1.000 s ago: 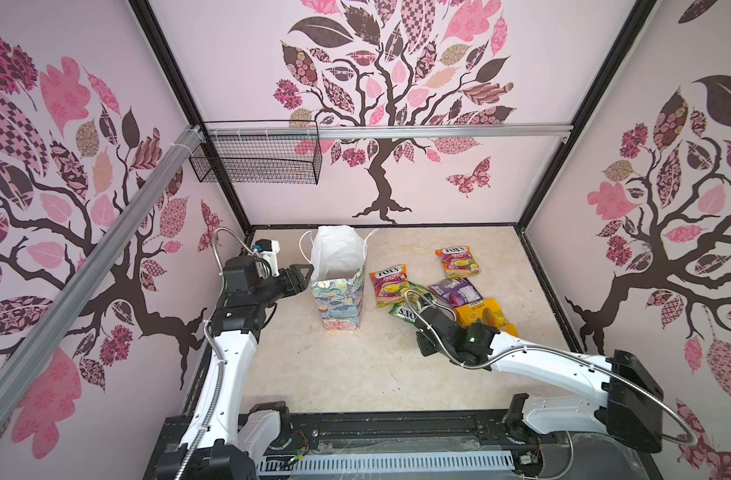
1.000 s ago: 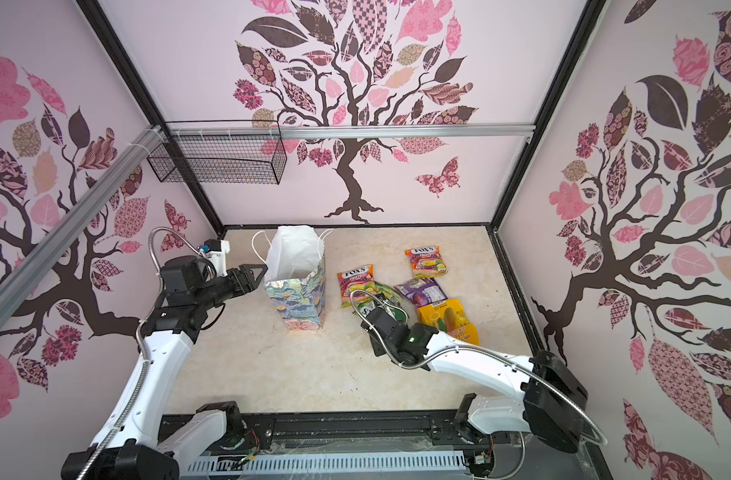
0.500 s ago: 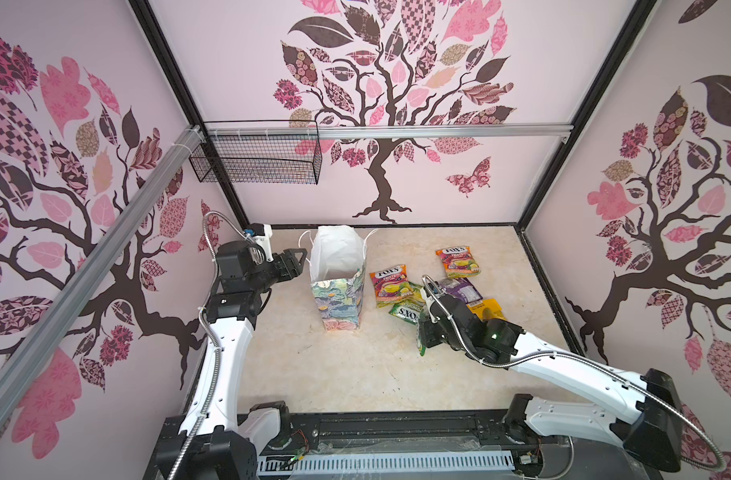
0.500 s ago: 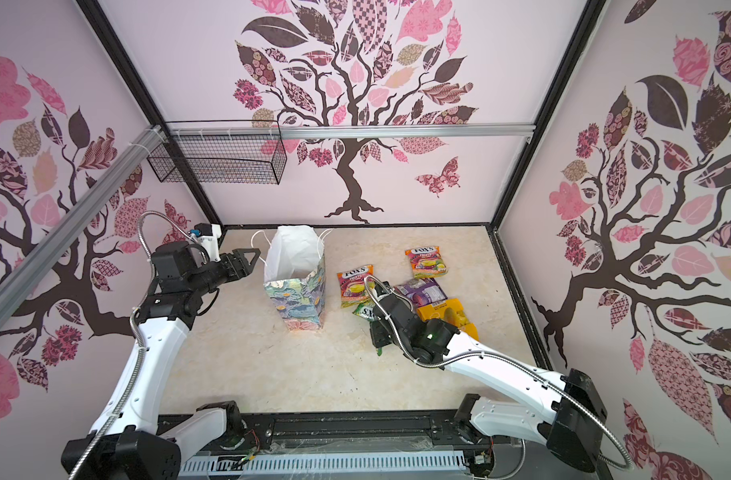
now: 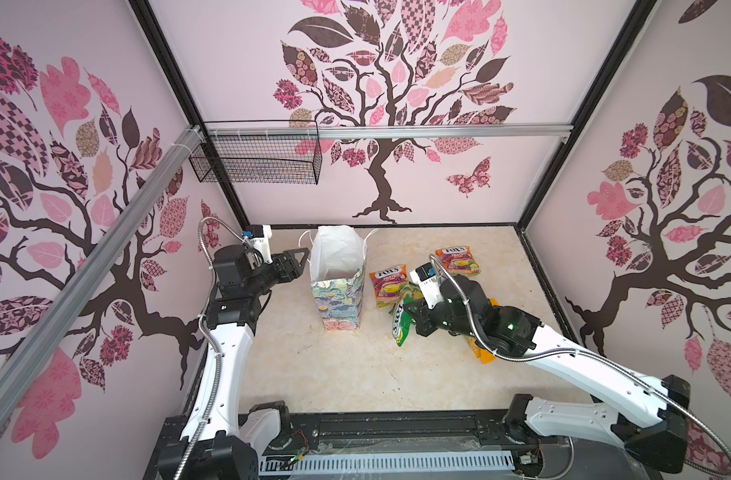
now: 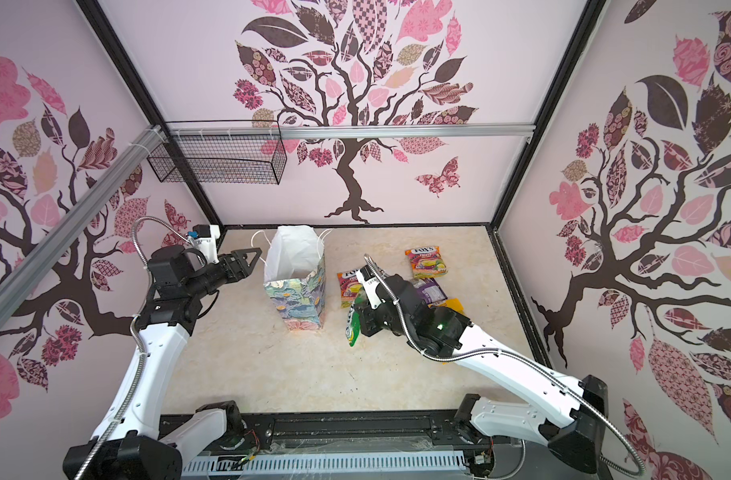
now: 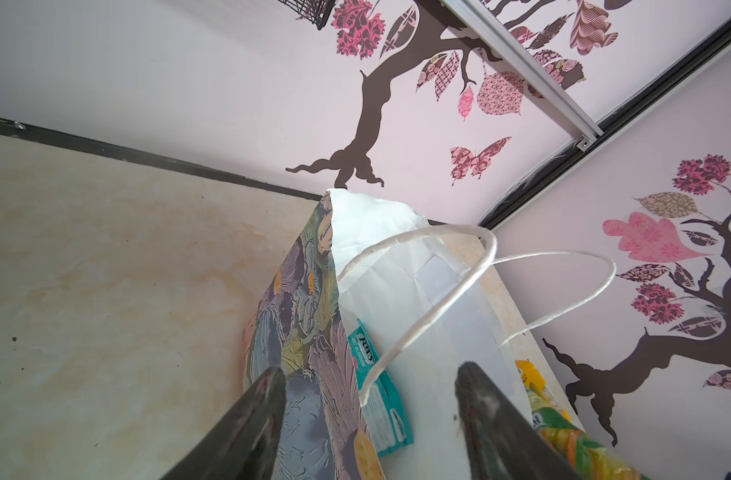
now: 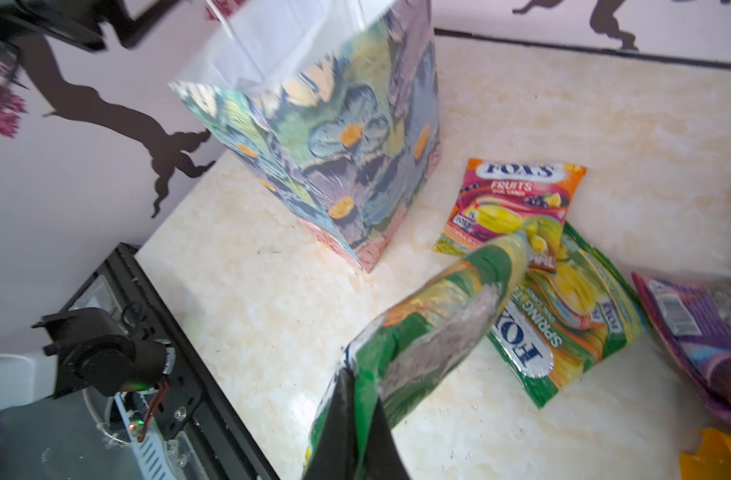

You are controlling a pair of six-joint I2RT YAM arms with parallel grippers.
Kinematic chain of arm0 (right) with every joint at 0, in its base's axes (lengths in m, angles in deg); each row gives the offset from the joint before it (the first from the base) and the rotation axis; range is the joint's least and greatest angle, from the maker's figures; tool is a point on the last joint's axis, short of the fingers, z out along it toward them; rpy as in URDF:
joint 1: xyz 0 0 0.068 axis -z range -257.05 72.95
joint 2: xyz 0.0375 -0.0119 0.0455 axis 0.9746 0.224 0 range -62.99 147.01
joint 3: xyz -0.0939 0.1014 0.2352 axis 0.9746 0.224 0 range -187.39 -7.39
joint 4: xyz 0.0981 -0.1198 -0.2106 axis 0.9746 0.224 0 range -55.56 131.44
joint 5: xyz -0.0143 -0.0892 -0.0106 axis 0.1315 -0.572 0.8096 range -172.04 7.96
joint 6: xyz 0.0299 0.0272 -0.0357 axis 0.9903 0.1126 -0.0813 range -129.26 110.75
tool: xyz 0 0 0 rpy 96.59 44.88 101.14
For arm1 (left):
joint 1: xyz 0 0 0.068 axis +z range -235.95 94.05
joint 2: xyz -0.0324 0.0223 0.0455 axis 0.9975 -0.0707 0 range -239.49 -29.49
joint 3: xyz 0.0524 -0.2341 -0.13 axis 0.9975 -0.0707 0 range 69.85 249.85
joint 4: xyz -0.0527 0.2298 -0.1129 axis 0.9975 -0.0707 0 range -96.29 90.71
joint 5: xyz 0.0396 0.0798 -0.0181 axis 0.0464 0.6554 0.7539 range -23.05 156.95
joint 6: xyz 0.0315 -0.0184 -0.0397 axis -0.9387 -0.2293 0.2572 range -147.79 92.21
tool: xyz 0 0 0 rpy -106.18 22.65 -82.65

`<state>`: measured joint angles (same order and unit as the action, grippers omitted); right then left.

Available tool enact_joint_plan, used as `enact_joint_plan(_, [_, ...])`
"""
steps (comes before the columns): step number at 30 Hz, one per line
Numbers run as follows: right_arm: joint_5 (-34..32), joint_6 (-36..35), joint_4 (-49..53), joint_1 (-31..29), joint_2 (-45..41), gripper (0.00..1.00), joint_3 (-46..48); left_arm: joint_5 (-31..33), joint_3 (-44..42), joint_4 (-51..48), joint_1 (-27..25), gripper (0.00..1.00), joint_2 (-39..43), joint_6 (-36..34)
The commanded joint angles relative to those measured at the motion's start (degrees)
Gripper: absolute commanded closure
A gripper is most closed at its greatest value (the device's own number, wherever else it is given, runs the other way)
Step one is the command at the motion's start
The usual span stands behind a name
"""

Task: Place the snacks into the paper bag
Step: 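Lift the green packet and carry it over the white bag with the right gripper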

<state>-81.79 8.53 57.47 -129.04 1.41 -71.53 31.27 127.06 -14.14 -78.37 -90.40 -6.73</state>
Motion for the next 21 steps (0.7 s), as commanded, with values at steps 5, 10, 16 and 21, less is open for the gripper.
enact_joint_plan(5, [7.2, -3.05, -2.71, -0.07, 3.16, 1.0, -12.46, -1.67, -1.54, 2.81, -0.94, 0.32, 0.45, 0.59])
enact_joint_plan(10, [10.79, -3.7, -3.79, -0.06, 6.02, 1.0, -17.79, -2.02, -1.58, 2.82, -1.92, 0.35, 0.37, 0.74])
enact_joint_plan(16, [16.33, -4.85, -2.13, -0.09, 11.61, 1.0, -28.11, -1.4, -1.51, 2.34, -2.74, 0.36, 0.76, 0.21])
enact_joint_plan(21, [18.93, -5.08, 0.28, -0.12, 17.32, 1.0, -37.99, -0.71, -0.97, 0.75, -3.31, 0.36, 0.8, -0.47])
